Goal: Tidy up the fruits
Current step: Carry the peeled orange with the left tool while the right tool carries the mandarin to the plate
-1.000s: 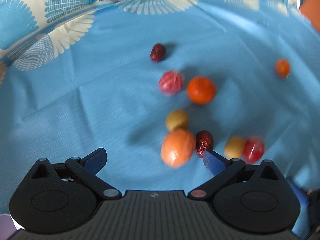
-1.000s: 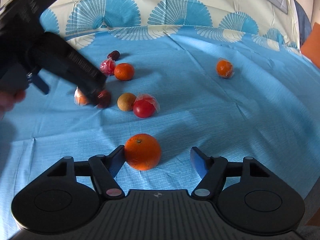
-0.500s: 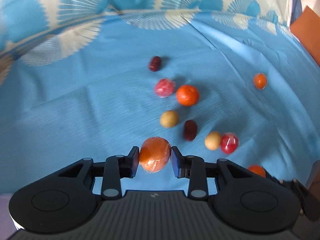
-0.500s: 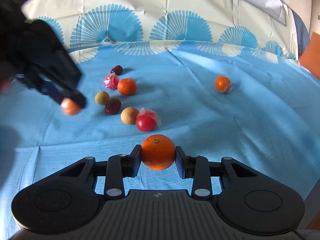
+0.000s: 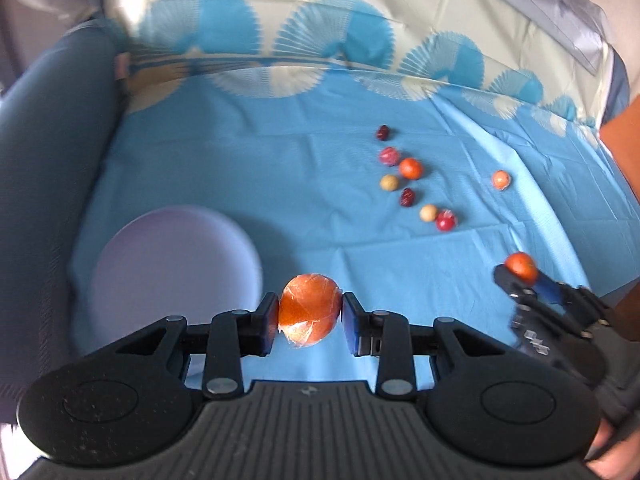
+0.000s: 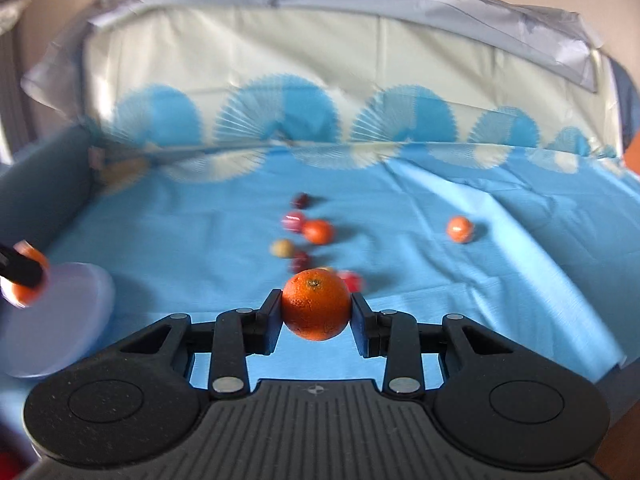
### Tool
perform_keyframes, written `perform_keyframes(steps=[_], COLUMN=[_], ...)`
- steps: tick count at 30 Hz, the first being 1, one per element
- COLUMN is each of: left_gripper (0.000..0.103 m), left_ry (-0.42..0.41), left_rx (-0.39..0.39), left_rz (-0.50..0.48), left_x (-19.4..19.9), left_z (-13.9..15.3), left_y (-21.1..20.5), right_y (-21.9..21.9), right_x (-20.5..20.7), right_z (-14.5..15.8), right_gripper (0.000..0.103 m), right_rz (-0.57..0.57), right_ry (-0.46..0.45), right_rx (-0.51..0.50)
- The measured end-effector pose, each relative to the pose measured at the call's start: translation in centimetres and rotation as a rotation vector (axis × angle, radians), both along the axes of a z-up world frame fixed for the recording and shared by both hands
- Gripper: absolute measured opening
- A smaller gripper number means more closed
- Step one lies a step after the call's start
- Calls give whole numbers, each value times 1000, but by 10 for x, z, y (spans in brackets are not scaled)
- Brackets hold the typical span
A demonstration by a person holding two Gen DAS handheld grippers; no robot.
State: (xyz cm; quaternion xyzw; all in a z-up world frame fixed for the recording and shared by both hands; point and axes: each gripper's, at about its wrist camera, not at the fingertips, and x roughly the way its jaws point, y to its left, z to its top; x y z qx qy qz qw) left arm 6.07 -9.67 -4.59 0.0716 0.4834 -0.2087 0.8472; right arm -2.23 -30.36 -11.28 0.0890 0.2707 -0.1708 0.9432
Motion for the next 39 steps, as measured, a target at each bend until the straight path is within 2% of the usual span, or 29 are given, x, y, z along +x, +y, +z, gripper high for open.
perform_keyframes(steps=[4,8,16,24,32,39], left_gripper=[37,38,37,37,38,37], left_ry=[-53,-80,-97,-106,-81,-77], left_rx=[21,-15,-101,-138,-115,-85], left_rz=[53,104,166,208,235,244], left_x=[-40,-69,-100,-95,-80,-57], left_z=[16,28,34,36,28,22], left_y=[40,76,119,141,146,138], right_y=[39,78,132,150,152,159], right_x=[-38,-63,-78,-75,-65,-39], right_z=[30,46,66,72,65,59], right_gripper=[37,37,37,37,37,37], right_rz=[95,174,305,347,363,393], right_ry=[-22,-26,-34,-12,28,39], right_rx=[19,25,-83,-132,-133,-121])
